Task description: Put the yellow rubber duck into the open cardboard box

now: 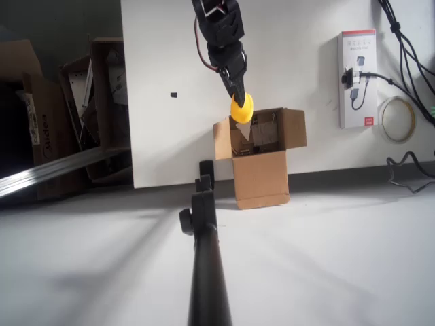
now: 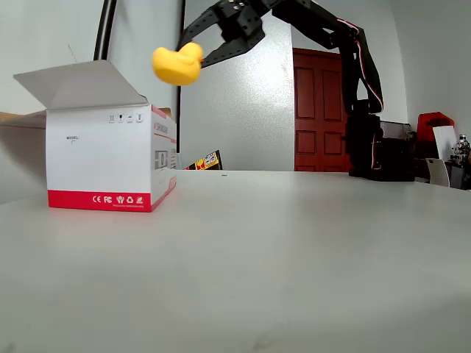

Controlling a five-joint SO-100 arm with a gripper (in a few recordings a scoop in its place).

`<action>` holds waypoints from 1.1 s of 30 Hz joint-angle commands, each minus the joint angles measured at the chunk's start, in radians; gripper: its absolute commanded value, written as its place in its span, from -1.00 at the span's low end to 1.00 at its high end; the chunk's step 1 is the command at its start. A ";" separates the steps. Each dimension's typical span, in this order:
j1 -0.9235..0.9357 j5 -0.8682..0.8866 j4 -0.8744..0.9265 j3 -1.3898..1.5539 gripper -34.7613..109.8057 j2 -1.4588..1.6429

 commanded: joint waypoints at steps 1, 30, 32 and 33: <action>-0.003 0.014 -0.046 -0.058 -0.47 -0.021; 0.012 0.055 -0.067 -0.060 -0.20 -0.048; 0.012 0.055 -0.067 -0.060 -0.20 -0.048; 0.012 0.055 -0.067 -0.060 -0.20 -0.048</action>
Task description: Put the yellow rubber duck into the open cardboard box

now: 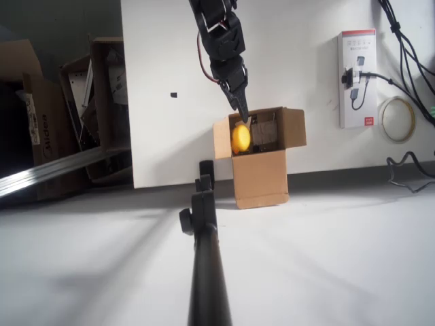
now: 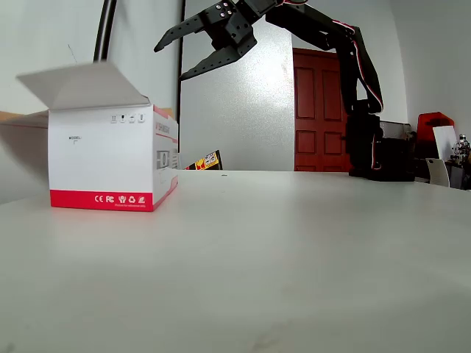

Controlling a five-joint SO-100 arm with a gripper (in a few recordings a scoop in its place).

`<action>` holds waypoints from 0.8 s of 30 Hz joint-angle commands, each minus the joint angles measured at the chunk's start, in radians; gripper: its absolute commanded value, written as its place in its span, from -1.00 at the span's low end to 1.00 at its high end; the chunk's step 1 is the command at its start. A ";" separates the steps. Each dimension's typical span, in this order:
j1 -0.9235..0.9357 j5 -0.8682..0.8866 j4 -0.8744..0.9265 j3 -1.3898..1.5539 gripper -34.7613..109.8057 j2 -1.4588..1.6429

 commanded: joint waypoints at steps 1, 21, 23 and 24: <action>0.005 0.005 -0.017 -0.054 -0.20 0.005; 0.026 -0.005 0.061 -0.049 -0.53 0.091; 0.044 -0.006 0.091 -0.048 -0.53 0.121; 0.057 -0.009 0.107 -0.048 -0.53 0.138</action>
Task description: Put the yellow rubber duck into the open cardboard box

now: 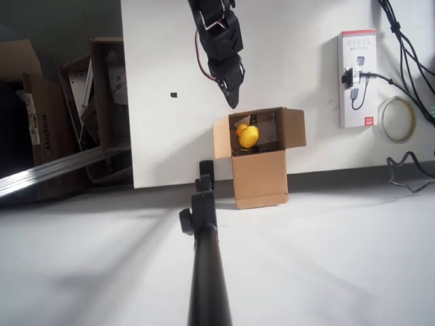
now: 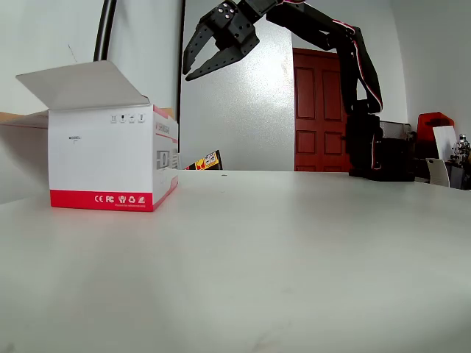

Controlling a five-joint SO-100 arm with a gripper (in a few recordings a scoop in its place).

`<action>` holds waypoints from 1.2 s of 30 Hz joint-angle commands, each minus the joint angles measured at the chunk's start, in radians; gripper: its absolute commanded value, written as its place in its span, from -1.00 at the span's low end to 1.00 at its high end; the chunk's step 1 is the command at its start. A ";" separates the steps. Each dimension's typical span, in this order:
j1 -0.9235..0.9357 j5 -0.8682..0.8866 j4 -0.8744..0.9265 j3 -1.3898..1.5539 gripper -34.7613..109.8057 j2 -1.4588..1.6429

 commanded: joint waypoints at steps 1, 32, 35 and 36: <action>0.040 -0.012 0.038 -0.046 -0.53 0.110; 0.393 -0.037 0.407 0.592 -0.53 1.243; 0.402 -0.038 0.407 0.709 -0.53 1.365; 0.405 -0.038 0.405 0.747 -0.53 1.404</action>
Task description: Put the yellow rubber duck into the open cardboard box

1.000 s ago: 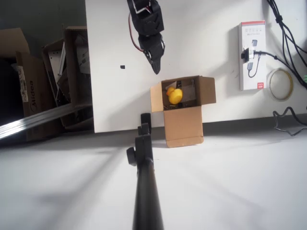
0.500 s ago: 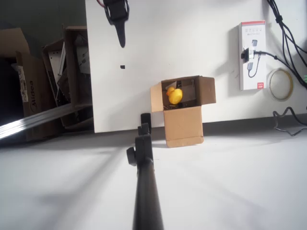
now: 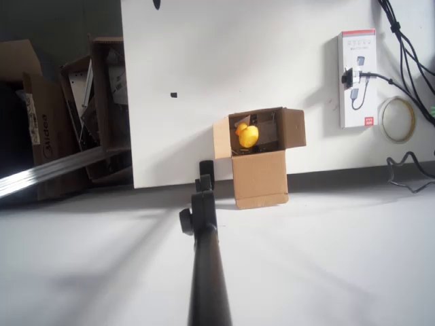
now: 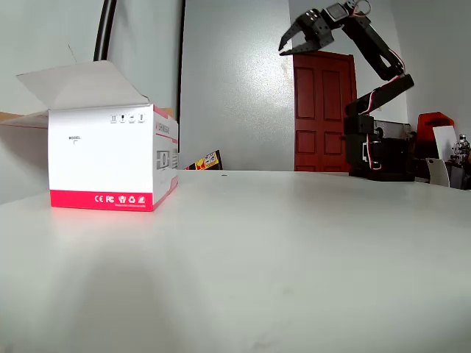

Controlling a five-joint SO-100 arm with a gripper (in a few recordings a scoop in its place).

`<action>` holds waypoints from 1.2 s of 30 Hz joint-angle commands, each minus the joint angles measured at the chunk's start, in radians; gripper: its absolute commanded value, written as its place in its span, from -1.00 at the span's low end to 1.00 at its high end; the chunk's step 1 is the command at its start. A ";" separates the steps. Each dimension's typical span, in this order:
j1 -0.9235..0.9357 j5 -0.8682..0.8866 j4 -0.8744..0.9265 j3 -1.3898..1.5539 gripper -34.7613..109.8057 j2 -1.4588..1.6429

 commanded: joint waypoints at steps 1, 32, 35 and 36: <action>0.009 -0.008 0.000 0.115 -0.53 0.130; 0.071 -0.086 -0.325 0.910 -0.51 0.558; 0.058 -0.084 -0.331 0.982 -0.53 0.611; 0.060 -0.084 -0.339 0.997 -0.53 0.607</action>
